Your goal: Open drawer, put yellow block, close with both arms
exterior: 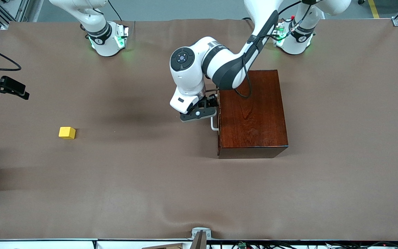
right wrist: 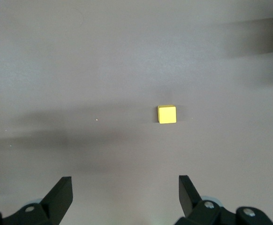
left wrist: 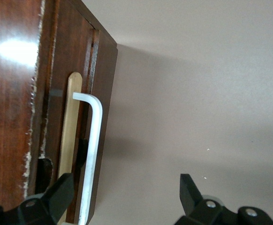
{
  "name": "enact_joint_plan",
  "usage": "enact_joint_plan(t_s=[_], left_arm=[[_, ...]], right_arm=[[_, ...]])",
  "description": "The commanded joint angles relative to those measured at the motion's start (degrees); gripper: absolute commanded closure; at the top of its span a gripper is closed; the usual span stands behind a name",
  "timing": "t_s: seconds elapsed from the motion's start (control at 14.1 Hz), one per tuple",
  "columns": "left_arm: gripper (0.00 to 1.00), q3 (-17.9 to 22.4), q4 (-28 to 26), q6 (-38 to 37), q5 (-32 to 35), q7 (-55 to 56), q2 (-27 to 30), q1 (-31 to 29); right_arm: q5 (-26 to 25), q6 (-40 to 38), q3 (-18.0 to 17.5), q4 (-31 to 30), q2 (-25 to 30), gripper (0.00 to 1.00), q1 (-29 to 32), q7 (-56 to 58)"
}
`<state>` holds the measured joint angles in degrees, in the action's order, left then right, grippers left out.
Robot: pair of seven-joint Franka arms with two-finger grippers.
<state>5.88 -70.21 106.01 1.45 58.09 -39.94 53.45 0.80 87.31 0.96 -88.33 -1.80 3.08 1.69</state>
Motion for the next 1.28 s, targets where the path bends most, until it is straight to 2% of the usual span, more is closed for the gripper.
enact_joint_plan(t_s=[0.0,0.36,1.21], left_arm=[[0.00,0.9,1.7,-0.2,1.0,-0.8,-1.9,1.0],[0.00,0.8,1.3,-2.7,1.0,-4.0,-2.5,1.0],[0.00,0.9,1.3,-2.9,1.1,-4.1,-5.5,1.0]], right_arm=[[0.1,-0.2,-0.7,-0.3,0.7,0.00,0.9,-0.1],[0.0,-0.2,-0.7,-0.2,0.7,0.00,0.9,-0.1],[0.0,-0.1,-0.7,-0.2,0.7,0.00,0.9,-0.1]])
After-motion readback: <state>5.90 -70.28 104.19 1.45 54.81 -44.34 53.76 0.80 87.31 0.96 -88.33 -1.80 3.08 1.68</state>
